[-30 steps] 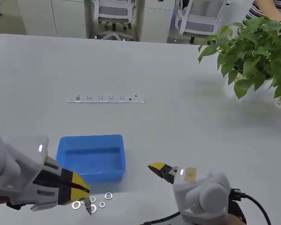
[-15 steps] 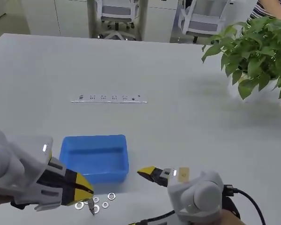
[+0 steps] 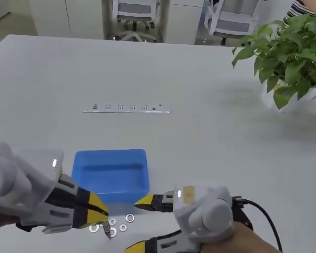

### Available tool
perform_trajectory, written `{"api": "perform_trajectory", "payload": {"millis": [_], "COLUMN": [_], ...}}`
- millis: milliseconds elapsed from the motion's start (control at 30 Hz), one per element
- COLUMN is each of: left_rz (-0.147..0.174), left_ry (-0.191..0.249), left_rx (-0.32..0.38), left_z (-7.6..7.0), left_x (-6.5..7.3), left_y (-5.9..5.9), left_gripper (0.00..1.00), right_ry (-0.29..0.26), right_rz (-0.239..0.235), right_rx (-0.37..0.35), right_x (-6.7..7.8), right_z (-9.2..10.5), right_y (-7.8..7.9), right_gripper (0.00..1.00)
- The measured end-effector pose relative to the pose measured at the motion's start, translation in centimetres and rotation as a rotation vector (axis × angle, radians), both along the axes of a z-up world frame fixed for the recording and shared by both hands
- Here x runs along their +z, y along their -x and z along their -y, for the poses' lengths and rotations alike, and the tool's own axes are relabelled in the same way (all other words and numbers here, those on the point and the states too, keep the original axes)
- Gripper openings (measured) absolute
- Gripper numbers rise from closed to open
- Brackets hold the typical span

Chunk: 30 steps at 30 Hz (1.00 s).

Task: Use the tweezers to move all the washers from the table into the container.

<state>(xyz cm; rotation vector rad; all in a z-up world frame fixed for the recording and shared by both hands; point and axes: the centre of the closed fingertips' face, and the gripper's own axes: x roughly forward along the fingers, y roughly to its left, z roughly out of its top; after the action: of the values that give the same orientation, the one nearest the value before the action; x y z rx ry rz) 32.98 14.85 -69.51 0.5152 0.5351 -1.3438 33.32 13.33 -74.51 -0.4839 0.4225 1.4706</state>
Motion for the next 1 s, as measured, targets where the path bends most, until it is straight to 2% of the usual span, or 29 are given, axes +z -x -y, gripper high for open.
{"api": "perform_trajectory", "payload": {"millis": [133, 267, 500, 1000], "left_rz": [0.0, 0.0, -0.004, -0.012], "left_ry": [-0.001, -0.001, 0.004, 0.009], "left_rx": [-0.002, -0.001, -0.007, -0.009], "left_z": [-0.1, -0.1, 0.0, 0.1], "left_x": [-0.1, -0.1, -0.1, 0.0], "left_y": [0.0, -0.1, -0.1, 0.1], "left_gripper": [0.05, 0.05, 0.05, 0.05], "right_ry": [0.01, 0.038, 0.051, 0.061], "right_rz": [0.006, 0.009, 0.01, 0.016], "right_rx": [0.036, 0.063, 0.106, 0.144], "right_x": [-0.5, -1.2, -1.9, -2.6], "right_z": [-0.6, -1.0, -2.1, -4.0], "right_y": [0.3, 0.4, 0.8, 0.5], "right_gripper": [0.41, 0.38, 0.32, 0.21]}}
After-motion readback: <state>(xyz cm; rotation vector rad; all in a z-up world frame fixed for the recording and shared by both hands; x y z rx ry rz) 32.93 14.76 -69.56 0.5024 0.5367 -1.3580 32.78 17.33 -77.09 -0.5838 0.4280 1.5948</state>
